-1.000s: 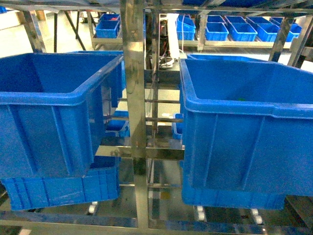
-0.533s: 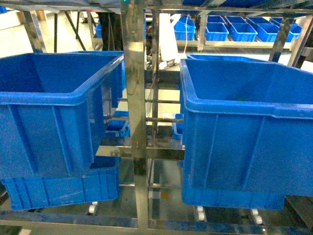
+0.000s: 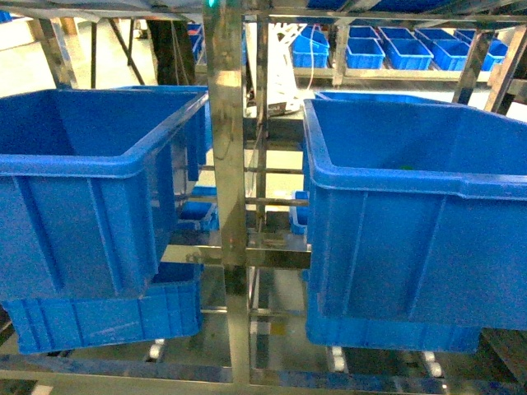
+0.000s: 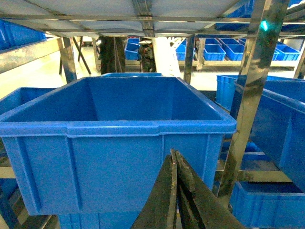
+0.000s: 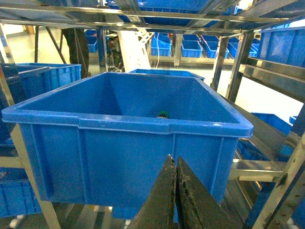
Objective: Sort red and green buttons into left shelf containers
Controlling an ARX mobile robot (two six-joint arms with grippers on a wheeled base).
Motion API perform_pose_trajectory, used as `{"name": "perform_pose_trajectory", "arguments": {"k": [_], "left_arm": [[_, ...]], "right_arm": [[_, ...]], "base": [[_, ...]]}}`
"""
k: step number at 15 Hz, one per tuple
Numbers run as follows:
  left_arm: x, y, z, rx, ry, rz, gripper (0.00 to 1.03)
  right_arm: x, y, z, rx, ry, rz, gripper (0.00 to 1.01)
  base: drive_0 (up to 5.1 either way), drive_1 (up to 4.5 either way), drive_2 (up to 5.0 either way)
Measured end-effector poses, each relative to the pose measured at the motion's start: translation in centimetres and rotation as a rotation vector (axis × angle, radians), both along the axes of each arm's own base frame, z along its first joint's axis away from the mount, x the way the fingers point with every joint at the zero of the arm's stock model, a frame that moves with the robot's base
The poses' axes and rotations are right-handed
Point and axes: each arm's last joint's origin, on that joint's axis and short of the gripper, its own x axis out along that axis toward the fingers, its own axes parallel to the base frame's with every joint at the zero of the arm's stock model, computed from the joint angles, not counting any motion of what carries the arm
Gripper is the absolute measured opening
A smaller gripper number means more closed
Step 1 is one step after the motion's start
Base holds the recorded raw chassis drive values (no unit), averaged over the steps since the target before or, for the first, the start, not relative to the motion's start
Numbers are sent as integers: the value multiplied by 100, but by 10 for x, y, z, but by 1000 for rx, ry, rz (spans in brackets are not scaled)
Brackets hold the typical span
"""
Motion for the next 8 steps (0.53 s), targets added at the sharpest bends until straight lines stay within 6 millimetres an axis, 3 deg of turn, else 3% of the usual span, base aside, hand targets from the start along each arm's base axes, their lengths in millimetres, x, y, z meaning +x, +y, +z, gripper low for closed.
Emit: {"name": "perform_pose_trajectory", "arguments": {"k": [3,4,8], "left_arm": [[-9,0,-6,3,52,-7,2],[-13,0,-2,6,-7,-2,2],[-13,0,-4,6,13,1,2]], "right_arm": [[-10,0,-6,0,47,3,2],[-13,0,0,0,-11,0,2],[-13,0,-3,0,9,1,2]], "base": [[0,0,0],[0,0,0],[0,0,0]]}}
